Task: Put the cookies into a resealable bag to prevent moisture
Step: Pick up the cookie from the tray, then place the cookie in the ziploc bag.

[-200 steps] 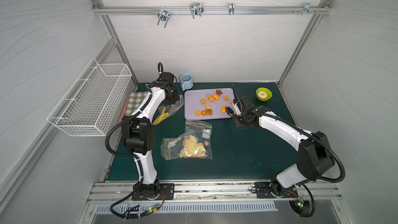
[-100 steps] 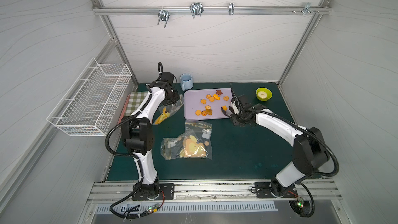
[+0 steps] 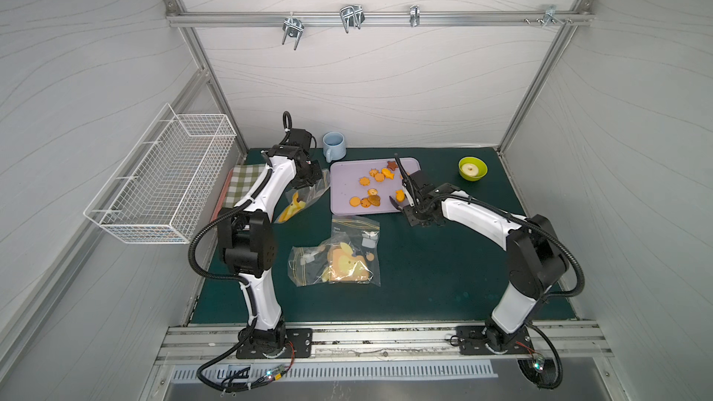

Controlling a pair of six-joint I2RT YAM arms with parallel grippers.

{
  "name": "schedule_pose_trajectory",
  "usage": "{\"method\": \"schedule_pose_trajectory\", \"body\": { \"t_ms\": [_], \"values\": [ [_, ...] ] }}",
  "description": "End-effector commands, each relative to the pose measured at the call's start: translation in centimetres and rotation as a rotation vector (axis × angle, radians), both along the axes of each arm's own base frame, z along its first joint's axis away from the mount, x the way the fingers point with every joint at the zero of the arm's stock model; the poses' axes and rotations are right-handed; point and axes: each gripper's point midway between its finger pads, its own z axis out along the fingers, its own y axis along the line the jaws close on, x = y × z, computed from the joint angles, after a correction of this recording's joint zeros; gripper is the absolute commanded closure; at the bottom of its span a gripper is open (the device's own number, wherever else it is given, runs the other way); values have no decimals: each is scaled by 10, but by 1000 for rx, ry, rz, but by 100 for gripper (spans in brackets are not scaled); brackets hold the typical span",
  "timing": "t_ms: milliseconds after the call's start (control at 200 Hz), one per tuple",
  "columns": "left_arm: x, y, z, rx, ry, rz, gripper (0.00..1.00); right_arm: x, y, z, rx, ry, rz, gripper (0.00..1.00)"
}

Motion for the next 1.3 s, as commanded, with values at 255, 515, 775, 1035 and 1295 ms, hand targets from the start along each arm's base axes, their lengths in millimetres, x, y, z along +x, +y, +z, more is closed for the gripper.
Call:
{"method": "schedule_pose_trajectory", "body": {
  "t_ms": [255,515,775,1035,1295],
  "values": [
    [4,-4,14,-39,-44,-11,100,9,-4,-1,-52,-11,-17,57],
    [5,-11,18,-75,-57,-36,100,7,-9,16,-9,-49,-47,62],
    [7,-20,13,-116,-50,-53,100,5,-23,46,108,-100,-112,64],
    [9,-32,14,-179,-61,-78,100,1,-7,75,248,-112,-61,64],
    [9,-40,15,-205,-67,-99,100,-14,65,123,413,-126,145,64]
  ]
}}
